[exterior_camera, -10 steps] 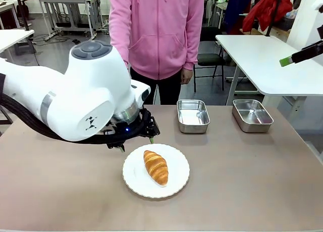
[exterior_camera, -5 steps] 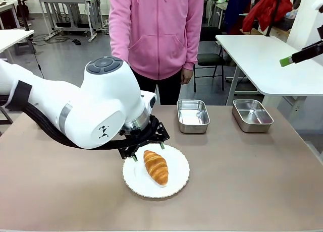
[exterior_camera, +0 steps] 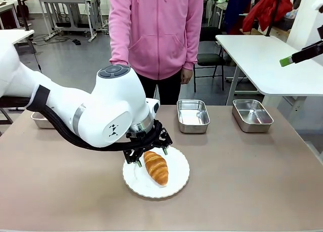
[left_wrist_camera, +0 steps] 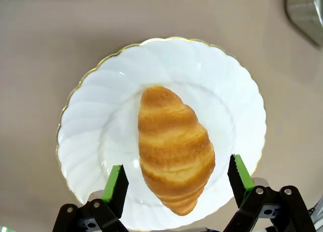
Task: Place the bread in the container.
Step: Place the Butter Roll into the Airtight Container indicated by the human.
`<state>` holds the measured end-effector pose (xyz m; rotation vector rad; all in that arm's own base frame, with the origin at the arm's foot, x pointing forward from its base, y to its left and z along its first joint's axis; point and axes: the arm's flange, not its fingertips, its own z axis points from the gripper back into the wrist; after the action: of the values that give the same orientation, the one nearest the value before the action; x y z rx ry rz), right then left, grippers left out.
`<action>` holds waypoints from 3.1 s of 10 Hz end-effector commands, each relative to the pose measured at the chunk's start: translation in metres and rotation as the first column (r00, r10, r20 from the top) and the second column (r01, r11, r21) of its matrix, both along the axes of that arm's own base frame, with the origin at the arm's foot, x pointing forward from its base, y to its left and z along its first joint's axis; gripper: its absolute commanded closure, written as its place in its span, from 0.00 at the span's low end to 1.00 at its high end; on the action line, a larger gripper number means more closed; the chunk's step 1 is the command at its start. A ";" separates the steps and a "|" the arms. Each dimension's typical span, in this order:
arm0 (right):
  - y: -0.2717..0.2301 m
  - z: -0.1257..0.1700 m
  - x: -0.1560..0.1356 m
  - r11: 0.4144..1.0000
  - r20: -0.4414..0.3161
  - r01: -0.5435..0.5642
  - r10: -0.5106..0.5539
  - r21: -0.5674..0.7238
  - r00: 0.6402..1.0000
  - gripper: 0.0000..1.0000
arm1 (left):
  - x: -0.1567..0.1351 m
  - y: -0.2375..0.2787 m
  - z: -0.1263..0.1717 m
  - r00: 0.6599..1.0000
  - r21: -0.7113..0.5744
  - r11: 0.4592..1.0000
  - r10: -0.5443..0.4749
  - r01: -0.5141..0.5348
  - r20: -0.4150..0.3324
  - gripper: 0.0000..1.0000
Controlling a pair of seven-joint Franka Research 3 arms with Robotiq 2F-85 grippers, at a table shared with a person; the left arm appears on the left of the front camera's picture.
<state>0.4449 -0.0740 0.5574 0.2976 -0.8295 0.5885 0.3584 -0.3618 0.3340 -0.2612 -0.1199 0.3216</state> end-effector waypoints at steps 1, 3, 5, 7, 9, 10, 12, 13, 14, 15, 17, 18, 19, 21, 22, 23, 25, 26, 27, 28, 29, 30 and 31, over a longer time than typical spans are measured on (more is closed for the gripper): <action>0.001 0.001 0.001 1.000 0.008 -0.007 0.007 0.015 1.000 0.00 | 0.004 -0.007 -0.004 0.999 0.004 1.000 -0.010 0.011 -0.034 0.00; 0.001 0.001 0.001 1.000 0.008 -0.007 0.007 0.015 1.000 0.00 | 0.005 -0.010 -0.013 0.998 0.013 1.000 -0.015 0.016 -0.065 0.00; 0.001 0.001 0.001 1.000 0.008 -0.007 0.007 0.015 1.000 0.00 | 0.006 -0.015 -0.020 0.996 0.026 0.998 -0.056 0.058 -0.073 0.00; 0.001 0.001 0.001 1.000 0.008 -0.007 0.007 0.015 1.000 0.00 | 0.009 -0.017 -0.027 0.994 0.026 0.997 -0.067 0.069 -0.085 0.00; 0.001 0.001 0.001 1.000 0.008 -0.007 0.007 0.015 1.000 0.00 | 0.011 -0.017 -0.029 0.993 0.034 0.996 -0.078 0.082 -0.091 0.12; 0.001 0.001 0.001 1.000 0.008 -0.007 0.007 0.015 1.000 0.00 | 0.012 -0.017 -0.028 0.991 0.050 0.994 -0.090 0.095 -0.096 0.20; 0.001 0.001 0.001 1.000 0.008 -0.007 0.007 0.015 1.000 0.00 | 0.016 -0.017 -0.028 0.992 0.058 0.994 -0.091 0.097 -0.092 0.40; 0.001 0.001 0.001 1.000 0.008 -0.007 0.007 0.015 1.000 0.00 | 0.017 -0.017 -0.031 0.990 0.060 0.991 -0.114 0.120 -0.088 0.52; 0.001 0.001 0.001 1.000 0.008 -0.007 0.007 0.015 1.000 0.00 | 0.013 -0.016 -0.033 0.979 0.052 0.987 -0.142 0.151 -0.147 0.52; 0.001 0.001 0.001 1.000 0.008 -0.007 0.007 0.015 1.000 0.00 | 0.011 -0.014 -0.026 0.992 0.045 0.994 -0.091 0.095 -0.093 0.52; 0.001 0.001 0.001 1.000 0.008 -0.007 0.007 0.015 1.000 0.00 | 0.011 -0.014 -0.026 0.992 0.045 0.994 -0.091 0.095 -0.093 0.52; 0.001 0.001 0.001 1.000 0.008 -0.007 0.007 0.015 1.000 0.00 | 0.011 -0.014 -0.026 0.992 0.045 0.994 -0.091 0.095 -0.093 0.52; 0.001 0.001 0.001 1.000 0.008 -0.007 0.007 0.015 1.000 0.00 | 0.012 -0.016 -0.024 0.990 0.044 0.993 -0.108 0.112 -0.096 0.52; 0.001 0.001 0.001 1.000 0.008 -0.007 0.007 0.015 1.000 0.00 | 0.024 0.000 0.019 0.982 0.066 0.980 -0.189 0.189 -0.009 0.52; 0.001 0.001 0.001 1.000 0.008 -0.007 0.007 0.015 1.000 0.00 | 0.042 0.011 0.035 0.975 0.073 0.973 -0.221 0.220 0.004 0.52; 0.001 0.001 0.001 1.000 0.008 -0.007 0.007 0.015 1.000 0.00 | 0.060 0.022 0.057 0.961 0.108 0.955 -0.276 0.276 -0.011 0.52; 0.001 0.001 0.001 1.000 0.008 -0.007 0.007 0.015 1.000 0.00 | 0.086 0.036 0.090 0.937 0.130 0.928 -0.346 0.349 -0.039 0.52; 0.001 0.001 0.001 1.000 0.008 -0.007 0.007 0.015 1.000 0.00 | 0.099 0.048 0.104 0.933 0.141 0.922 -0.357 0.359 -0.046 0.52; 0.001 0.001 0.001 1.000 0.008 -0.007 0.007 0.015 1.000 0.00 | 0.125 0.072 0.116 0.936 0.123 0.928 -0.350 0.351 -0.031 0.52; 0.001 0.001 0.001 1.000 0.008 -0.007 0.007 0.015 1.000 0.00 | 0.142 0.086 0.119 0.926 0.113 0.919 -0.376 0.379 -0.048 0.52; 0.001 0.001 0.001 1.000 0.008 -0.007 0.007 0.015 1.000 0.00 | 0.168 0.107 0.122 0.920 0.069 0.918 -0.389 0.391 -0.044 0.52; 0.001 0.001 0.001 1.000 0.008 -0.007 0.007 0.015 1.000 0.00 | 0.188 0.122 0.120 0.924 0.111 0.918 -0.381 0.382 -0.029 0.52; 0.001 0.001 0.001 1.000 0.008 -0.007 0.007 0.015 1.000 0.00 | 0.202 0.129 0.116 0.905 0.130 0.896 -0.424 0.425 -0.040 0.52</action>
<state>0.4453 -0.0737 0.5567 0.2972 -0.8269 0.5888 0.5495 -0.2290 0.4507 -0.1567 -0.0853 -0.0715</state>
